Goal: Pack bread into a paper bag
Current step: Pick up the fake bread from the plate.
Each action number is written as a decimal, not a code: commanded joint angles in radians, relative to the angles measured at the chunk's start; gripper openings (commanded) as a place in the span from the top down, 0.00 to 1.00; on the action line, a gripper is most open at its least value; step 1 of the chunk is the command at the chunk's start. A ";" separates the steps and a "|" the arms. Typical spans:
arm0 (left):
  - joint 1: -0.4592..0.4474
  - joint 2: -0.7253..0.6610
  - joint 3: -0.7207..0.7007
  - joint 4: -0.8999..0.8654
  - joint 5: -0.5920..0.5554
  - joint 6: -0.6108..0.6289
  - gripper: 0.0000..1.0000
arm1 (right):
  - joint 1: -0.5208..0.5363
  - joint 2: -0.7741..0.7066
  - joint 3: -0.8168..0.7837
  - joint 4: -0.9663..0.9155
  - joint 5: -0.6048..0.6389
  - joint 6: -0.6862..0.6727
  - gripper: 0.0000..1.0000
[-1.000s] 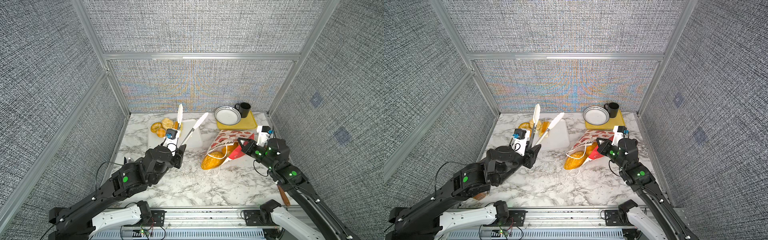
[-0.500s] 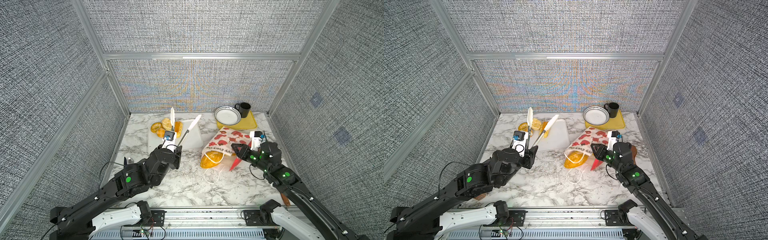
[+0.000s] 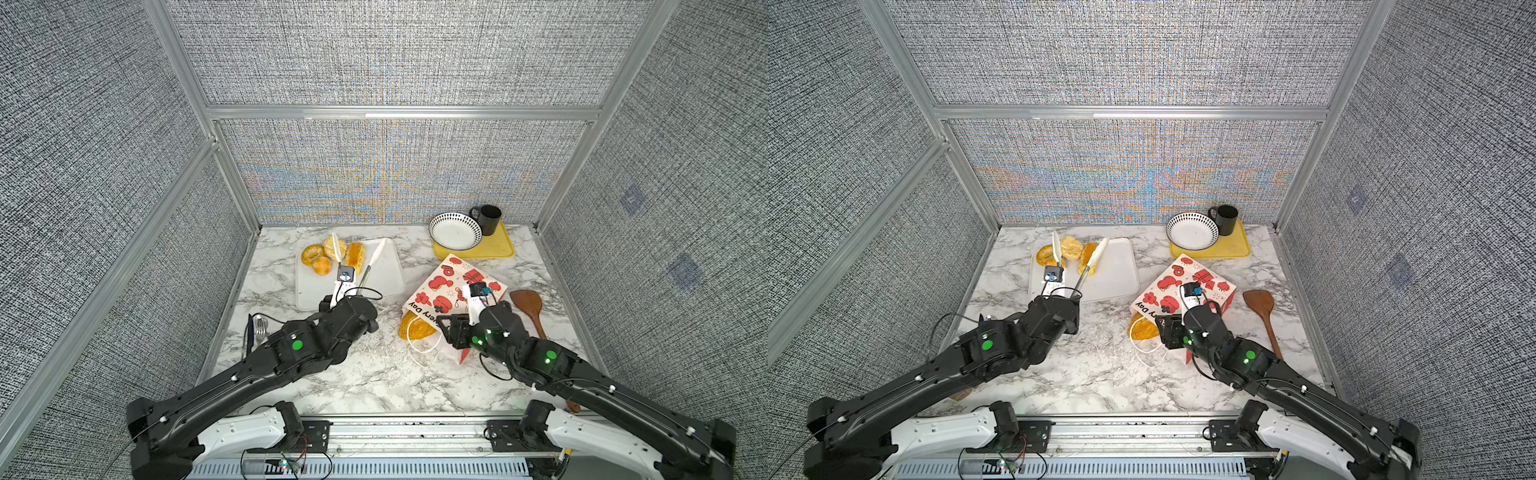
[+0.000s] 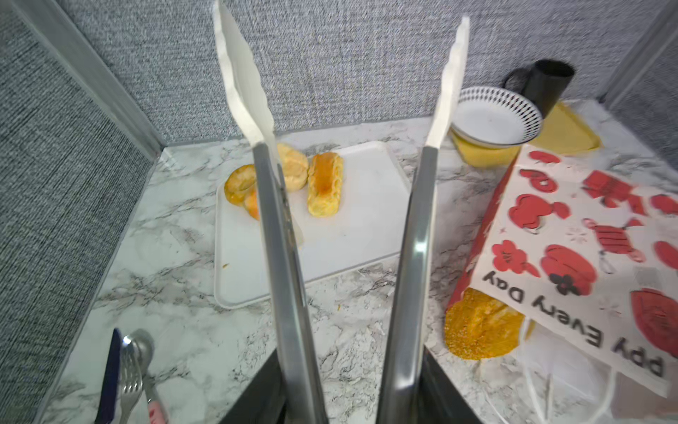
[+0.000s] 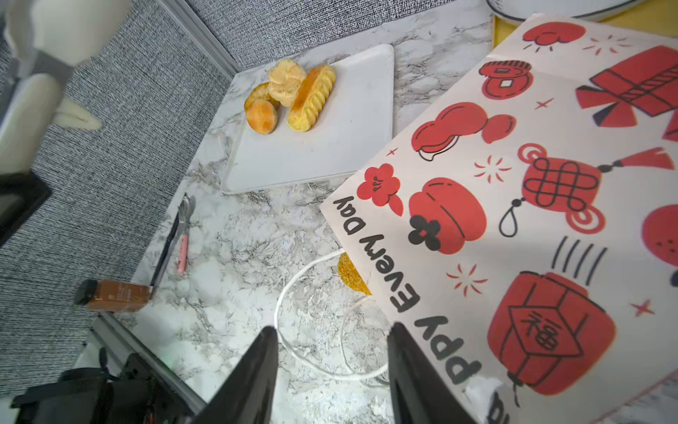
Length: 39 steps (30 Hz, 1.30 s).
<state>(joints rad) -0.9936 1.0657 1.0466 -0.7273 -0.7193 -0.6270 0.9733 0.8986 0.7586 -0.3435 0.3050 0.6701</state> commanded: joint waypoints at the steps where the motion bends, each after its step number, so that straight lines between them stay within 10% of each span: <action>1: 0.100 0.041 -0.045 0.057 0.102 -0.102 0.50 | 0.097 0.060 0.032 -0.073 0.296 -0.013 0.47; 20: 0.399 0.742 0.230 0.271 0.433 0.079 0.49 | 0.201 0.001 0.050 -0.022 0.476 -0.064 0.43; 28: 0.439 0.830 0.280 0.270 0.445 0.071 0.53 | 0.197 -0.039 0.012 -0.033 0.482 -0.062 0.43; 39: 0.403 0.659 0.158 0.283 0.434 0.057 0.91 | 0.186 -0.011 0.019 -0.010 0.465 -0.053 0.45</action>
<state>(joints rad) -0.5682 1.7828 1.2182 -0.4530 -0.2687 -0.5777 1.1587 0.8791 0.7704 -0.3698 0.7677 0.6083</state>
